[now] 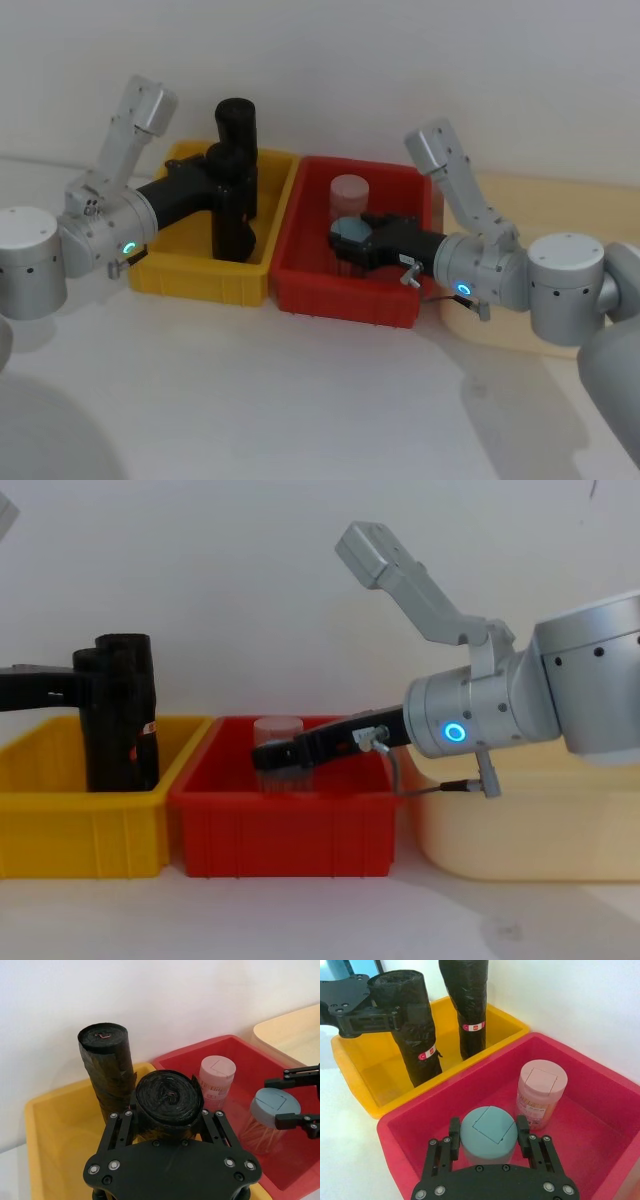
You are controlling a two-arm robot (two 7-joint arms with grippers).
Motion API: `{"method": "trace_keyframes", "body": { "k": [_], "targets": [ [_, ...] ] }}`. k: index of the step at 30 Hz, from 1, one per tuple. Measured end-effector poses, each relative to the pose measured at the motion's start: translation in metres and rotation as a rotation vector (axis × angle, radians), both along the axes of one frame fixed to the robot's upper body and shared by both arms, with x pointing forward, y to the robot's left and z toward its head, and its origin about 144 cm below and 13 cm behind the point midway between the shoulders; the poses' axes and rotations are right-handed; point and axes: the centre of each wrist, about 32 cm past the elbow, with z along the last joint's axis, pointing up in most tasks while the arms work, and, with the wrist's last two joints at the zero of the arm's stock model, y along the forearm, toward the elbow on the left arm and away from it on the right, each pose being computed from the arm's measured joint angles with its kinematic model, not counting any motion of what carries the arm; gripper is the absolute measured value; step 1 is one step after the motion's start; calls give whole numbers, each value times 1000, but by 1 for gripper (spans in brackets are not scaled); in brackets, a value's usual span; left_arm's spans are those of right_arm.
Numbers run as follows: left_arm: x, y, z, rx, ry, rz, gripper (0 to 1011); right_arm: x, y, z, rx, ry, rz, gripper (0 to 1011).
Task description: Pick up the garbage bag with the one hand and transfer it to the other hand.
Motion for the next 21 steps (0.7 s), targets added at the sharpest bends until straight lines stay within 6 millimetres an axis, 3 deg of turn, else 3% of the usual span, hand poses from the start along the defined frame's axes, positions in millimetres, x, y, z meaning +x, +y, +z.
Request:
{"method": "trace_keyframes", "body": {
  "k": [10,21],
  "targets": [
    [-2,-2,2,13,-49,-6,524,-3,-3,5,32,-34,5,658],
    [-7,-12,25,12,-177,-39,524,-18,-21,37,120,-152,-17,658]
  ]
}}
